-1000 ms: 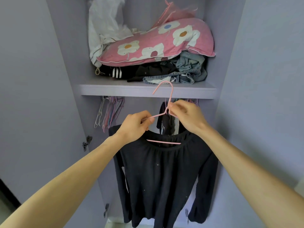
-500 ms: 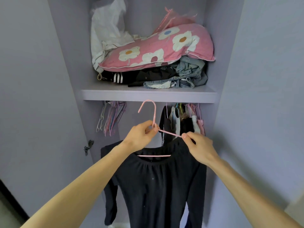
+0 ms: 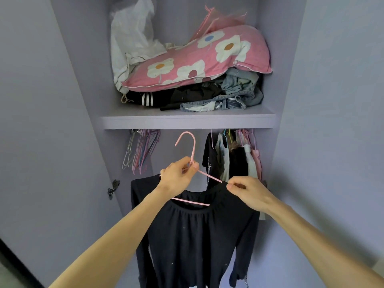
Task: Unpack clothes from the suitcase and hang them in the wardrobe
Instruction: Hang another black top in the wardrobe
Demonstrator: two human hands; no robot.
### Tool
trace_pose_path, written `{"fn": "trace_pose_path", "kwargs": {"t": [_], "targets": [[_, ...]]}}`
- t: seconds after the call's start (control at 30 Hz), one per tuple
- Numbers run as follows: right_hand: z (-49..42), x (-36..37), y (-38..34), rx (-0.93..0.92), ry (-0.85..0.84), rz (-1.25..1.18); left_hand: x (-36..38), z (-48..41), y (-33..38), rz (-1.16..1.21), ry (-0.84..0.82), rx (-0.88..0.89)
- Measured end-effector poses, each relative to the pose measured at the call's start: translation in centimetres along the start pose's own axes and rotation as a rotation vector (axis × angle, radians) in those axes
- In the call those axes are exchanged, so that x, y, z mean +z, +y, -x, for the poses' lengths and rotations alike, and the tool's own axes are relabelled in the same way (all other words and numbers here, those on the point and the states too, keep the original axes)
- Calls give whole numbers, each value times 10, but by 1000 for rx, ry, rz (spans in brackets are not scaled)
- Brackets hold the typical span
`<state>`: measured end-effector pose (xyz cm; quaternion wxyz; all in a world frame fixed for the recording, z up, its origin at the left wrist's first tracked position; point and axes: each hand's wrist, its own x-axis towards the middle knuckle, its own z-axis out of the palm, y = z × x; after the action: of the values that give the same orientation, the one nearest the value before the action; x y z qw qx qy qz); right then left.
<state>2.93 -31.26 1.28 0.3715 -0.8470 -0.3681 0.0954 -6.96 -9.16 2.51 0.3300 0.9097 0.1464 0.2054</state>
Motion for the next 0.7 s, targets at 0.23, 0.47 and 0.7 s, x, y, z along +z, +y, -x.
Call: {"fn": "trace_pose_path", "kwargs": {"t": [0.23,0.47,0.7], "targets": [[-16,29,-14,149,51,-30,-7,-29,-32,-162,-124,45],[-65,79,-29,380,161,60,-60,-104,-92,-627,37,201],[-140,98,-21,530,261,-5,-69,-200,-127,-708,208,282]]}}
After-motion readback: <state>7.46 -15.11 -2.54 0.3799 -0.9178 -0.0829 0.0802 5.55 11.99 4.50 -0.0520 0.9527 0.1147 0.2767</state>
